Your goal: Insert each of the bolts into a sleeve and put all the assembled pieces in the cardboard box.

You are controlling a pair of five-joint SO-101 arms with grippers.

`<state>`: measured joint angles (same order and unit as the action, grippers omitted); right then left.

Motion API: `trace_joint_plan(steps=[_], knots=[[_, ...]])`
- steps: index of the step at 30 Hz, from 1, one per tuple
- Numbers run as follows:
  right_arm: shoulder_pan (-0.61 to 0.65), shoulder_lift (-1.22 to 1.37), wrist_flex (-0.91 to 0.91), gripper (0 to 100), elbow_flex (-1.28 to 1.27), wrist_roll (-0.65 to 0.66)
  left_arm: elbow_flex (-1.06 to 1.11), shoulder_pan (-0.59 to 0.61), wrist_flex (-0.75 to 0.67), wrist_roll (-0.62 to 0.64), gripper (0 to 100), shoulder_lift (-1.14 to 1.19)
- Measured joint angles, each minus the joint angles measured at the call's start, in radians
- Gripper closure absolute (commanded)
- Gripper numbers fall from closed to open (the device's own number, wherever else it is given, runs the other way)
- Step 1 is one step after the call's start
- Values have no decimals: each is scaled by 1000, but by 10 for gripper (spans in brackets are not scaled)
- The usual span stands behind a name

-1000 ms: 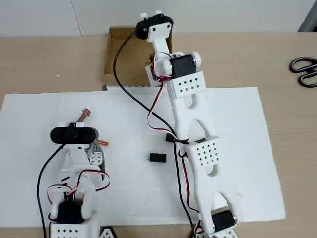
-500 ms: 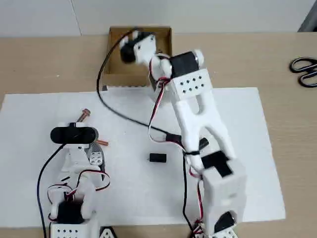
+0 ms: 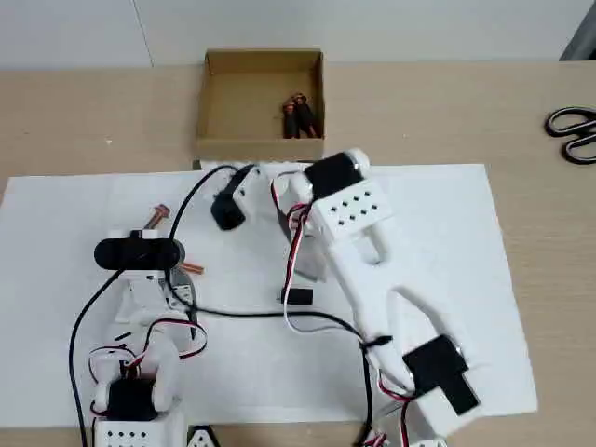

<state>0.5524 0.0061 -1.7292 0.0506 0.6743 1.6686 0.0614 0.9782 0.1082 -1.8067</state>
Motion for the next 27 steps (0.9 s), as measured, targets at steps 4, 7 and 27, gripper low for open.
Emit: trace_joint_plan(steps=[4, 7, 27], knots=[[-11, -14, 31, 811, -74, 8, 0, 0, 0, 0, 993, 0], [-43, -14, 87, 811, -130, 8, 0, 0, 0, 0, 993, 0], [-109, -14, 436, 811, -377, 124, 0, 0, 0, 0, 993, 0]])
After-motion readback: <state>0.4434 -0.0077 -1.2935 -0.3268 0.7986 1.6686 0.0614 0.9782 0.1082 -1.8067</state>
